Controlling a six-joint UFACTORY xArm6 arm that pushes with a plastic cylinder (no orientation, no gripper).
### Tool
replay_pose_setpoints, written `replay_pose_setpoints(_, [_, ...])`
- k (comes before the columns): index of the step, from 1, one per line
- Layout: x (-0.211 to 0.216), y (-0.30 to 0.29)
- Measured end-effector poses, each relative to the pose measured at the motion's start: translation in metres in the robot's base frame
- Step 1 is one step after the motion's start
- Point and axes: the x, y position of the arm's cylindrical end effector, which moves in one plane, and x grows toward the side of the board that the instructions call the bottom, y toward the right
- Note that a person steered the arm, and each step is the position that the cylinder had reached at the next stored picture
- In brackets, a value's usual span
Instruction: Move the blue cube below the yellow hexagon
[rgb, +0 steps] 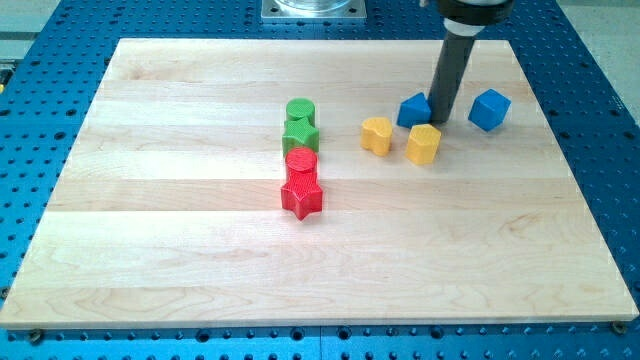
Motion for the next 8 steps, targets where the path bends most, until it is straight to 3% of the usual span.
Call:
replay_pose_setpoints(2, [0.0, -0.015])
replay_pose_setpoints(5, [-0.031, 0.094])
replay_pose_setpoints(6, [-0.007, 0.094])
replay_pose_setpoints(8, [-0.015, 0.107])
